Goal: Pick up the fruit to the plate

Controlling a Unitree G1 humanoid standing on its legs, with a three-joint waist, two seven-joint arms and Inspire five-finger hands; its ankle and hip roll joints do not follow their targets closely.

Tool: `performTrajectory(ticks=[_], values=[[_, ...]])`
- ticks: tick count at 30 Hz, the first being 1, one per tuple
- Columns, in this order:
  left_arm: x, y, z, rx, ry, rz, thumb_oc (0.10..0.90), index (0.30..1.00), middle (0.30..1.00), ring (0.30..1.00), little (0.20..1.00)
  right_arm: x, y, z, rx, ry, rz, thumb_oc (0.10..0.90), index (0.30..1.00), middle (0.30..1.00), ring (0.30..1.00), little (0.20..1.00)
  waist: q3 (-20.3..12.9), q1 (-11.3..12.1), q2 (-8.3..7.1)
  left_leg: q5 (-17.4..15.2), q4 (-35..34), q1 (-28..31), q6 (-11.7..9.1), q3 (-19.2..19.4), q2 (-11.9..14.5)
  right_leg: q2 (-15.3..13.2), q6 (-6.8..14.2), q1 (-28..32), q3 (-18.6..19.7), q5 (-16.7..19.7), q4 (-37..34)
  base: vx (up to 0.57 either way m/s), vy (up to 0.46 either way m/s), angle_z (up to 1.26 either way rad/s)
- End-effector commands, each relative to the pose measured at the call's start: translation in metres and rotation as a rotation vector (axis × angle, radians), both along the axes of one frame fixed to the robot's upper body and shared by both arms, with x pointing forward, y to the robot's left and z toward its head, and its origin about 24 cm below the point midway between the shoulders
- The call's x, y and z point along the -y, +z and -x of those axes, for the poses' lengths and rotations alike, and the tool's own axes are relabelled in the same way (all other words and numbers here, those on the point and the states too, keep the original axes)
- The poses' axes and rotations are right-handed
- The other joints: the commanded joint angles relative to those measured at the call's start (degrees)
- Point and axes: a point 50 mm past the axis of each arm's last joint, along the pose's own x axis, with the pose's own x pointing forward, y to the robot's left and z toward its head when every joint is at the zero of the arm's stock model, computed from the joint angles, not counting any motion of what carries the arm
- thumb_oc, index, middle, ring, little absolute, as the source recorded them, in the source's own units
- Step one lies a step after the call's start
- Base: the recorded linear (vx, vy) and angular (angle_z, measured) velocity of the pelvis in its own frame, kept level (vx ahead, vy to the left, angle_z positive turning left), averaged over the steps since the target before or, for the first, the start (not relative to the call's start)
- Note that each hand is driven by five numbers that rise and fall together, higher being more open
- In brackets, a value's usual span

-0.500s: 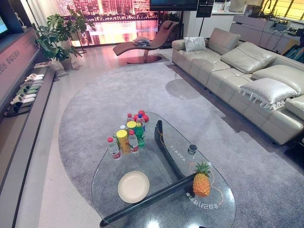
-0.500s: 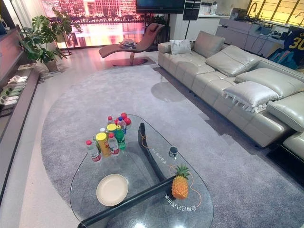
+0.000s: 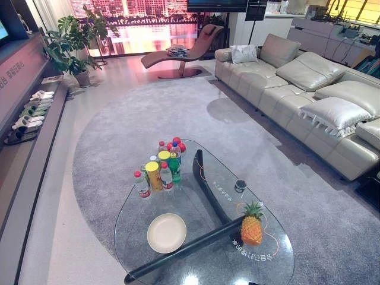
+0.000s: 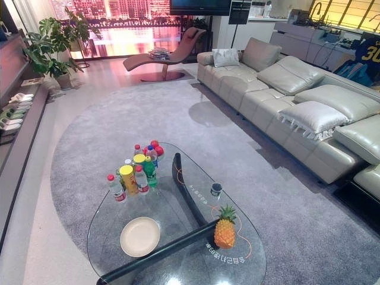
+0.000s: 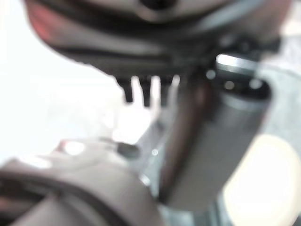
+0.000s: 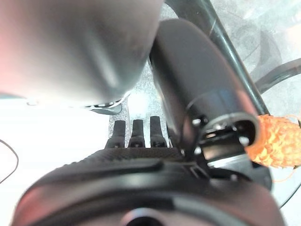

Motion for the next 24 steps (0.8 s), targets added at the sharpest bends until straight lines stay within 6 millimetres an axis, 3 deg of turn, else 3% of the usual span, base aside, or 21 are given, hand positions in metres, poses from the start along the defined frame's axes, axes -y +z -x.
performTrajectory(ticks=[1,10,16,24], values=[[0.008,0.001,-0.021,0.023,-0.026,-0.006,0.8,0.9,0.9,0.9,0.9,0.004,0.0,-0.003,-0.031,0.03,0.027,0.8,0.9,0.9,0.9,0.9,2.65,1.15,-0.57,-0.47,0.3,3.26,-0.74,2.53,1.61,-4.61,3.51,-4.16,-1.66,9.95,-0.11,0.0,0.0,0.0],[0.011,0.0,-0.015,0.027,-0.046,-0.021,0.8,0.9,0.9,0.9,0.9,0.009,0.001,-0.003,-0.021,-0.024,0.106,0.8,0.9,0.9,0.9,0.9,4.02,1.03,-0.42,-0.45,1.01,2.29,-0.66,2.76,1.47,-4.56,3.44,-5.23,-1.44,10.18,-0.01,-0.01,0.0,0.0],[0.016,0.003,-0.033,0.095,-0.034,-0.016,0.8,0.9,0.9,0.9,0.9,0.018,0.006,-0.021,0.057,-0.111,0.218,0.8,0.9,0.9,0.9,0.9,8.02,0.92,-0.3,-0.23,2.52,-1.72,-0.08,2.5,1.11,-4.24,3.18,-9.5,-0.49,10.7,1.23,-0.13,0.0,-0.01],[0.01,0.006,-0.042,0.116,0.006,-0.041,0.8,0.9,0.9,0.9,0.9,0.035,0.018,-0.043,0.206,-0.28,0.354,0.8,0.9,0.9,0.9,0.9,11.2,0.71,-1.16,-0.95,5.44,-4.71,0.26,2.79,0.73,-3.56,2.81,-11.97,0.3,10.4,2.88,-0.02,-0.005,0.0]])
